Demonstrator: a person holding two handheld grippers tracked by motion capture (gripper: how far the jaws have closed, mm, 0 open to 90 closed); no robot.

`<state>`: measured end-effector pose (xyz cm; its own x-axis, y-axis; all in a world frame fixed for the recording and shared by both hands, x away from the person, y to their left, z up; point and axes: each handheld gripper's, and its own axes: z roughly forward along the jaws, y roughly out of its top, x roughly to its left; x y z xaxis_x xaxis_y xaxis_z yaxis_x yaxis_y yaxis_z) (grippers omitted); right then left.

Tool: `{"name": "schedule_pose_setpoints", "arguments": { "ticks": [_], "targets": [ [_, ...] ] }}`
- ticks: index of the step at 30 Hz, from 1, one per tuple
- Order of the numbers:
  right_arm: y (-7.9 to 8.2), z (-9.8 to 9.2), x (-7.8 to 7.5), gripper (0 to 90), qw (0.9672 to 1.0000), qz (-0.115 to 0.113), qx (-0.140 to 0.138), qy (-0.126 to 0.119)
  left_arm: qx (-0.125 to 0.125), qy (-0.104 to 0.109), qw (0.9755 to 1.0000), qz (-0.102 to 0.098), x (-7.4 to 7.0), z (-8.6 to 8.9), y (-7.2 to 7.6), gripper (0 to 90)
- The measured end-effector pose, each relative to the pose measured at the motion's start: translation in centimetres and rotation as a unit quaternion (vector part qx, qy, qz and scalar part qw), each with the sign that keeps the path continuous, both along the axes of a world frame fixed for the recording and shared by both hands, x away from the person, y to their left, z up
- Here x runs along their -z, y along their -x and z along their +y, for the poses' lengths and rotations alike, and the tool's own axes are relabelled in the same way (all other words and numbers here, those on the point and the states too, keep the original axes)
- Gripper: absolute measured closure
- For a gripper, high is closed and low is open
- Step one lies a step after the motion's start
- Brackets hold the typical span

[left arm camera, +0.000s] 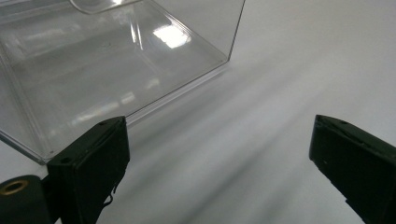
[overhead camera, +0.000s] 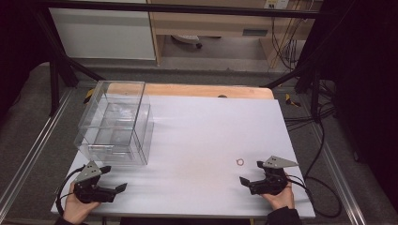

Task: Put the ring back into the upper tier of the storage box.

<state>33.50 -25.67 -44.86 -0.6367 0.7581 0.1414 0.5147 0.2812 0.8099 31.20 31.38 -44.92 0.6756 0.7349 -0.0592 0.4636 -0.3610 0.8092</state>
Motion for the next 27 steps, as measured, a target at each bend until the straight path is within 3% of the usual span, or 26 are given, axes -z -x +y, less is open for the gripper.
{"name": "schedule_pose_setpoints", "arguments": {
  "ticks": [9, 18, 27],
  "targets": [
    [-0.5, 0.2, -0.4, 2.2, 0.9999, -0.002, 0.008, 0.011, 0.001, -0.001, 1.0000, 0.000, 0.0, -0.1, 0.0, 4.8],
    [-2.1, 0.7, -0.6, 9.3, 0.9992, -0.005, 0.028, 0.029, -0.003, 0.001, 1.0000, -0.002, 0.0, 0.1, 0.0, 5.0],
    [-3.6, 1.1, -0.8, 20.0, 0.9988, 0.001, 0.039, 0.031, -0.003, 0.000, 1.0000, -0.002, 0.0, 0.1, 0.0, 5.0]
  ]
}}
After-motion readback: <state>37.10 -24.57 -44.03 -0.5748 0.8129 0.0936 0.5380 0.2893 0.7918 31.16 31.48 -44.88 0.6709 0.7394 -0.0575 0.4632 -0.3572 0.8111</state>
